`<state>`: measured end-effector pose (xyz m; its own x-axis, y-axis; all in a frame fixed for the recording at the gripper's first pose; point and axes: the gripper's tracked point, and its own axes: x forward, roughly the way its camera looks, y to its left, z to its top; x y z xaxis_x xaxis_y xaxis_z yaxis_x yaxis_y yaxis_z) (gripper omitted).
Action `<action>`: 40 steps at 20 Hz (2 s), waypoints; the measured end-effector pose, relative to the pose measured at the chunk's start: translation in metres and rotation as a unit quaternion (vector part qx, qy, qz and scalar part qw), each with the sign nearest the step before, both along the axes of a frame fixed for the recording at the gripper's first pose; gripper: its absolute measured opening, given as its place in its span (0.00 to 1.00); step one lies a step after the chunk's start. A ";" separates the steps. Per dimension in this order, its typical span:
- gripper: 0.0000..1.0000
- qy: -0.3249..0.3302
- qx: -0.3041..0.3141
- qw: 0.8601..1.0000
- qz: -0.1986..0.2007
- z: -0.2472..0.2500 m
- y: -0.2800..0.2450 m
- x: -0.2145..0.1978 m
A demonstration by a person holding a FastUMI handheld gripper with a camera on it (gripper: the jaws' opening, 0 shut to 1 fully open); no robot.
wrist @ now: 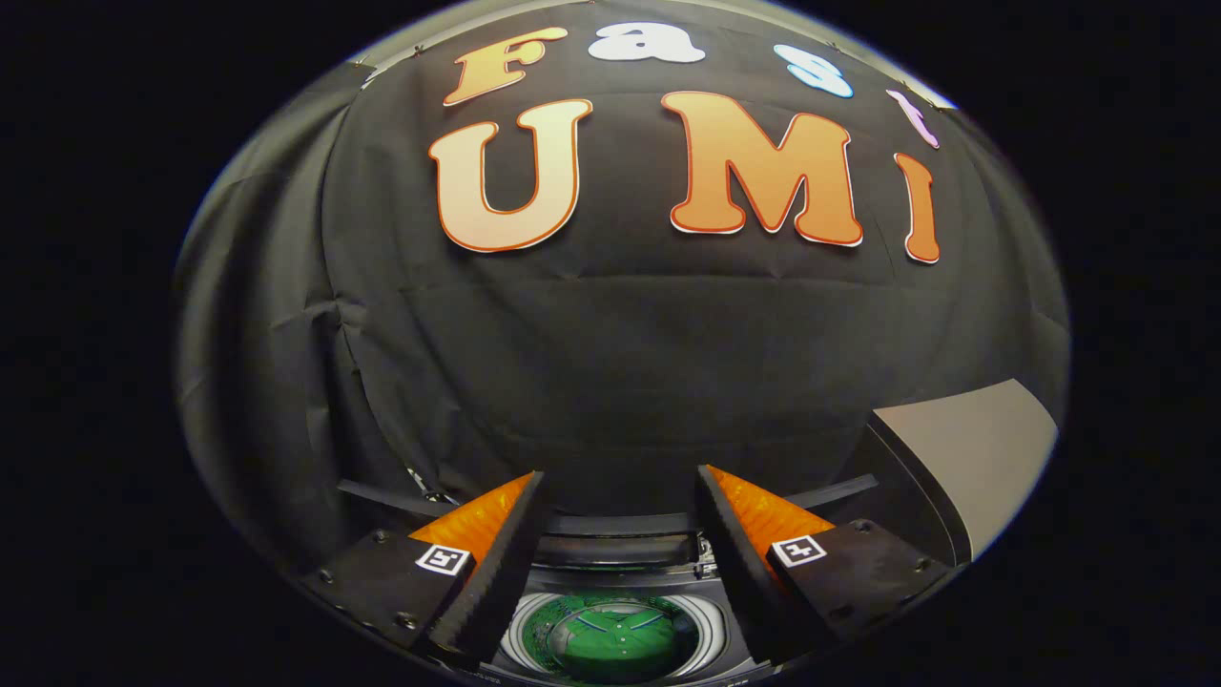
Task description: Put the clothes into the washing machine and then close the washing machine lid.
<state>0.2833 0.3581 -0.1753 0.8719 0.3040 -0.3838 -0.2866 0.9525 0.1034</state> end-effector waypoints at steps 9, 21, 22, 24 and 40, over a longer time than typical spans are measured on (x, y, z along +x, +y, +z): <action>0.99 -0.004 -0.001 1.000 -0.001 -0.009 -0.004 -0.026; 0.98 0.071 0.033 0.997 0.008 -0.086 0.004 -0.078; 0.98 0.083 0.030 0.996 0.008 -0.098 0.003 -0.082; 0.98 0.102 0.012 0.995 0.016 -0.120 0.004 -0.092; 0.98 0.006 0.018 0.999 0.033 0.029 -0.036 -0.106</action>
